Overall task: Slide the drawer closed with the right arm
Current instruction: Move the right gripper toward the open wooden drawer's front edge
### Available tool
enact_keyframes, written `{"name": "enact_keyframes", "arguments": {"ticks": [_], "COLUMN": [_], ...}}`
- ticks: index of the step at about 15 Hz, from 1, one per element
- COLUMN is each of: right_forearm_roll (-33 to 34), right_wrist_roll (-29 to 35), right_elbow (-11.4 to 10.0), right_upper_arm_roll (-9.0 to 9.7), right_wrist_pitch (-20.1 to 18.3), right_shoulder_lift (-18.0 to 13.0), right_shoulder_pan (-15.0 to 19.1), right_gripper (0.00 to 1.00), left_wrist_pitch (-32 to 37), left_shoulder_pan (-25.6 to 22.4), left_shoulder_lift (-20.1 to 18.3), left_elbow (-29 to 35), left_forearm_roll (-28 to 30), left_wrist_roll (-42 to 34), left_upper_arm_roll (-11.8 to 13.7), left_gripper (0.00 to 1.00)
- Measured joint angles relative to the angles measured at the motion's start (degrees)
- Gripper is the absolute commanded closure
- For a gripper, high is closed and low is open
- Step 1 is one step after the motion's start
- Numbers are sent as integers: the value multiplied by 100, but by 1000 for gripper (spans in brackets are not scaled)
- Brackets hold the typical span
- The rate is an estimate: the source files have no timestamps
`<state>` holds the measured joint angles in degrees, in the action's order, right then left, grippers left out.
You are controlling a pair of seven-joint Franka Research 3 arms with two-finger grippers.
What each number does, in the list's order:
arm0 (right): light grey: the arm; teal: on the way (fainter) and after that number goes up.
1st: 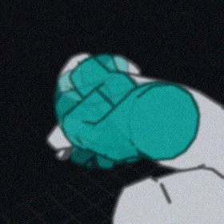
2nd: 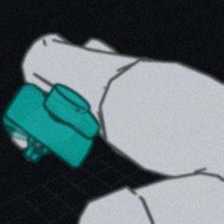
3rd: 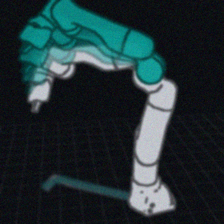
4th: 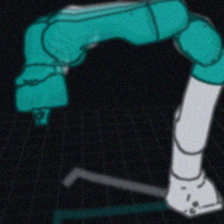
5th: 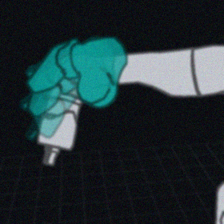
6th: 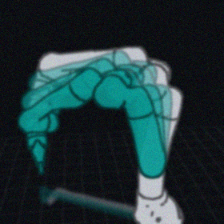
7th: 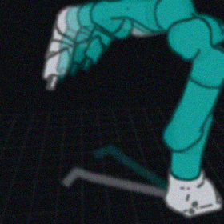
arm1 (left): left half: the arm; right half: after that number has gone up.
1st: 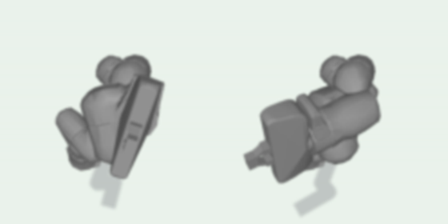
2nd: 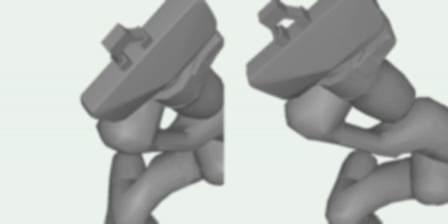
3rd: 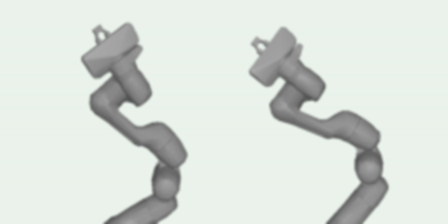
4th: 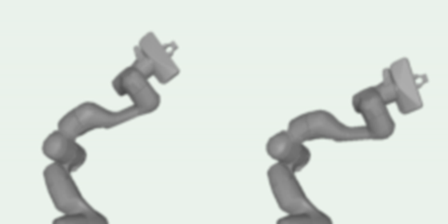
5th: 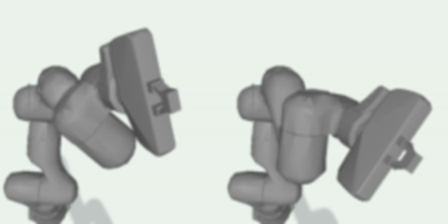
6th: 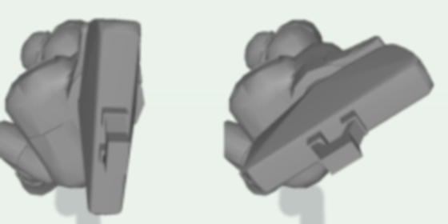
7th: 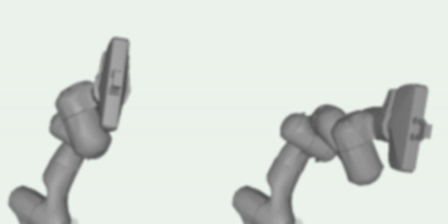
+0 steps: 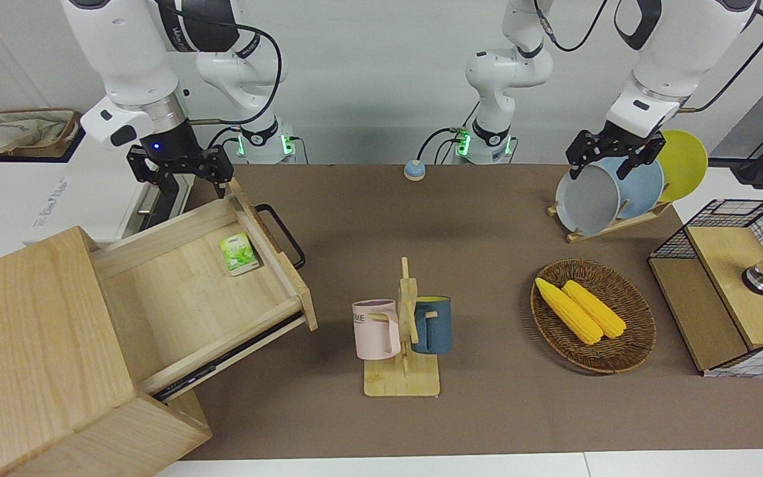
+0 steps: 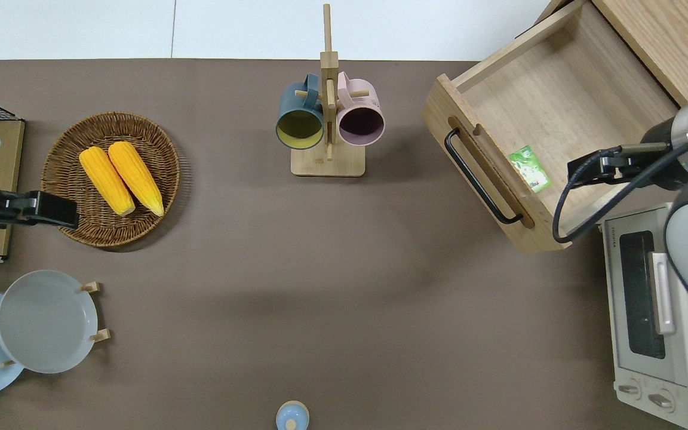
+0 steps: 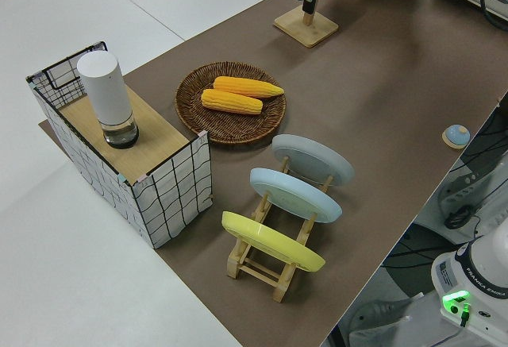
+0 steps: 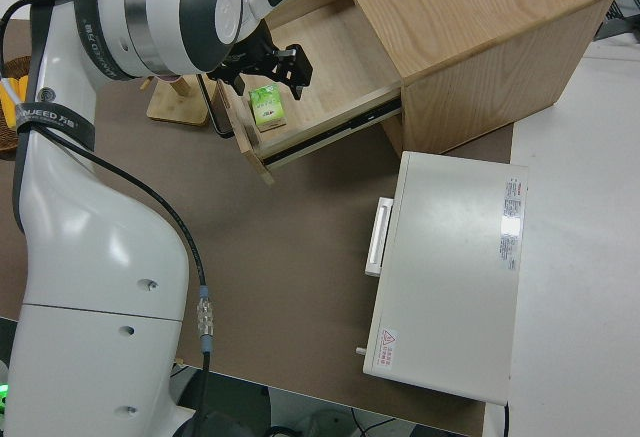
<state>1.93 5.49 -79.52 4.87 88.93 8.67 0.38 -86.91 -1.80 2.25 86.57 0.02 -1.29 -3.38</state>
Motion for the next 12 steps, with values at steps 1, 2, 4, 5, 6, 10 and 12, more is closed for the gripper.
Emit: {"name": "enact_keyframes", "arguments": {"ticks": [1,2,4,5,6,10,12], "right_forearm_roll": [0,0,0,0,0,0,0], "right_wrist_roll": [0,0,0,-2,-2,-10,-15], "right_elbow": [0,0,0,0,0,0,0], "right_upper_arm_roll": [-1,-3,-10,-15,-18,-14,-13], "right_wrist_pitch": [0,0,0,0,0,0,0], "right_shoulder_lift": [0,0,0,0,0,0,0], "right_shoulder_pan": [0,1,6,8,8,7,7], "right_gripper": [185,342,691,850,993,1000,1000], "left_wrist_pitch": [0,0,0,0,0,0,0], "left_shoulder_pan": [0,0,0,0,0,0,0], "left_shoulder_lift": [0,0,0,0,0,0,0], "left_elbow": [0,0,0,0,0,0,0], "left_forearm_roll": [0,0,0,0,0,0,0], "left_wrist_roll": [0,0,0,0,0,0,0], "left_upper_arm_roll": [0,0,0,0,0,0,0], "left_gripper": [7,7,7,7,7,7,7]}}
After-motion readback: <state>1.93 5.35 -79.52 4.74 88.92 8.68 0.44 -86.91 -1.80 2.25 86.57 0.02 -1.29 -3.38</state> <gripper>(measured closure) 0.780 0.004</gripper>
